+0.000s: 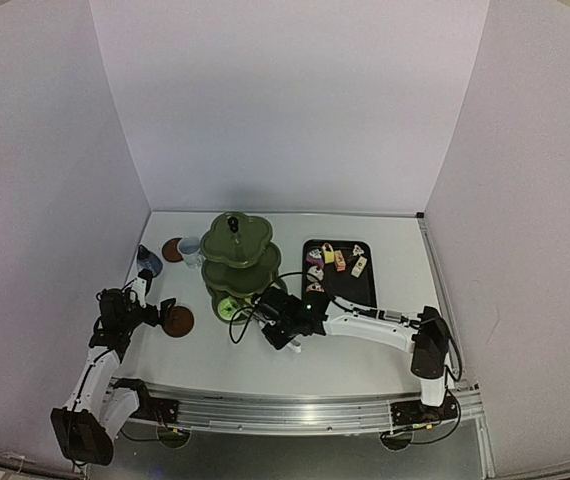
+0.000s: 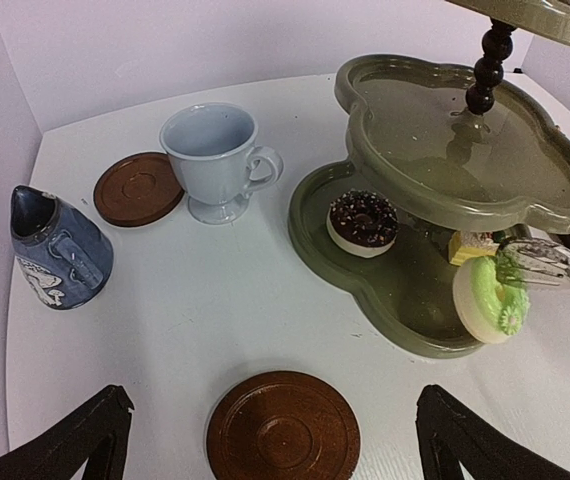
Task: Serve the afternoon tea
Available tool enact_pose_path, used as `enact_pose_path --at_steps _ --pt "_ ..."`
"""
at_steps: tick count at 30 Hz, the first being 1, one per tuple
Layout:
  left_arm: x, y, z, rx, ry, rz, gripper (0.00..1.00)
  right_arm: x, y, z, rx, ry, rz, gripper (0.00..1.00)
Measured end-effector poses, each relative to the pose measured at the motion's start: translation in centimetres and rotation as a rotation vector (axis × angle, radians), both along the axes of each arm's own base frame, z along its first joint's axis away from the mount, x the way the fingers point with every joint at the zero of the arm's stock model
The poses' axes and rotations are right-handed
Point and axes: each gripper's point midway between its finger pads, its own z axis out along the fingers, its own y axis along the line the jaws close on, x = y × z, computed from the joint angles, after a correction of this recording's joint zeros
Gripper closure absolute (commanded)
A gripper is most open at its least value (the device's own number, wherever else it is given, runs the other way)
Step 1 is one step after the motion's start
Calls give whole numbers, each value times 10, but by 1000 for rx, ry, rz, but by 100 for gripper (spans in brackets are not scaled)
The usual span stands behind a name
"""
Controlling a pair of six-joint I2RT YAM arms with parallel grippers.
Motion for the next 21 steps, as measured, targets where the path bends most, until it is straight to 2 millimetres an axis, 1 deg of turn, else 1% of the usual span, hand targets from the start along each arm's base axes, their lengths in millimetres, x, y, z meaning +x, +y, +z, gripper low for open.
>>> enact_pose_path --at_steps 4,8,13,17,20,21 --pt "0 0 0 -1 0 0 0 13 7 -12 -26 -40 -26 100" --pt "0 0 0 -1 0 1 0 22 11 -23 -53 -66 -42 100" --pt "0 0 0 -1 0 0 0 30 15 -28 -68 -94 -56 100" --pt "0 0 0 -2 0 -2 0 33 15 -33 -80 -102 -61 100" --pt "0 0 0 -2 0 -3 0 33 16 -39 -93 -100 -62 93" --pt "0 0 0 -2 -1 -3 0 34 15 -41 -97 -99 -63 87"
